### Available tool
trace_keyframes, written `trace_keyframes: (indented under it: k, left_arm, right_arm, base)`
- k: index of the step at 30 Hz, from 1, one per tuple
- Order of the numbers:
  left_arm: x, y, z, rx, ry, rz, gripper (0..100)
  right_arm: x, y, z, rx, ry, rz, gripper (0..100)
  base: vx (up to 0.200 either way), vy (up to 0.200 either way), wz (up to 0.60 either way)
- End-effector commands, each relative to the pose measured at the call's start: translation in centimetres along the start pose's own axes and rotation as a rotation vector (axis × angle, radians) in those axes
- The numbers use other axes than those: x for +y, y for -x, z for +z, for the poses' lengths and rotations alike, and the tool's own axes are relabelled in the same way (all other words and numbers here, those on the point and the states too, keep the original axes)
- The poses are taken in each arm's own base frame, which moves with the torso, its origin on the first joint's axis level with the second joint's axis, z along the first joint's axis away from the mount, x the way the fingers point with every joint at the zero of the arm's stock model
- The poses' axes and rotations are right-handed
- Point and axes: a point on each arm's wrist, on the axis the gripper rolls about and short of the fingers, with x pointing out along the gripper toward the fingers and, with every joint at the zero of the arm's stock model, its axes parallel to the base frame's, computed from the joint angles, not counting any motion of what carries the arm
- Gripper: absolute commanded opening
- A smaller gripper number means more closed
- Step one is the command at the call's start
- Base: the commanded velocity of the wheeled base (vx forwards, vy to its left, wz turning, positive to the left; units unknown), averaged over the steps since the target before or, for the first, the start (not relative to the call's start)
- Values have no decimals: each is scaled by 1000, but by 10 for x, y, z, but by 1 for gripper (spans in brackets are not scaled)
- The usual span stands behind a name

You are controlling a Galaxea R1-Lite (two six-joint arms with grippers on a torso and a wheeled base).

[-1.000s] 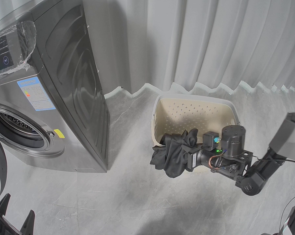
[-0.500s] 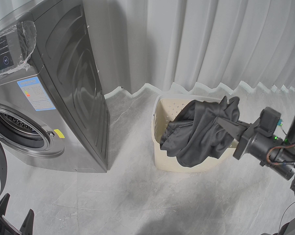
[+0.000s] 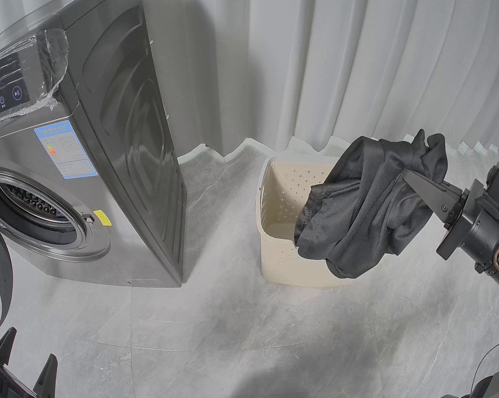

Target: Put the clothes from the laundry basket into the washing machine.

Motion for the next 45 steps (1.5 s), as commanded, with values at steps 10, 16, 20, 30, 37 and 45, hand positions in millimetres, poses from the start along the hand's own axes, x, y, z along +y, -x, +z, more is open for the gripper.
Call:
trace_keyframes:
  k: [10, 16, 20, 30, 37, 45]
  left_arm:
    - [0, 0, -5, 5, 5, -9, 100]
    - [0, 1, -5, 5, 10, -8, 100]
    - [0, 0, -5, 4, 16, 9, 100]
    - [3, 1, -11, 63, -56, 125, 100]
    - [3, 1, -11, 62, -65, 116, 100]
    - [3, 1, -11, 61, -58, 115, 100]
  right_arm:
    - [1, 7, -10, 41, 5, 22, 0]
    - [1, 8, -14, 58, 10, 32, 0]
    - [1, 7, -15, 60, 10, 34, 0]
    - [1, 7, -14, 58, 10, 34, 0]
    - [1, 6, -14, 55, 10, 34, 0]
    - [1, 5, -13, 52, 10, 34, 0]
  base:
    - [-100, 0, 0]
    - [0, 67, 0]
    - [0, 200, 0]
    - [0, 200, 0]
    - [0, 200, 0]
    - [0, 200, 0]
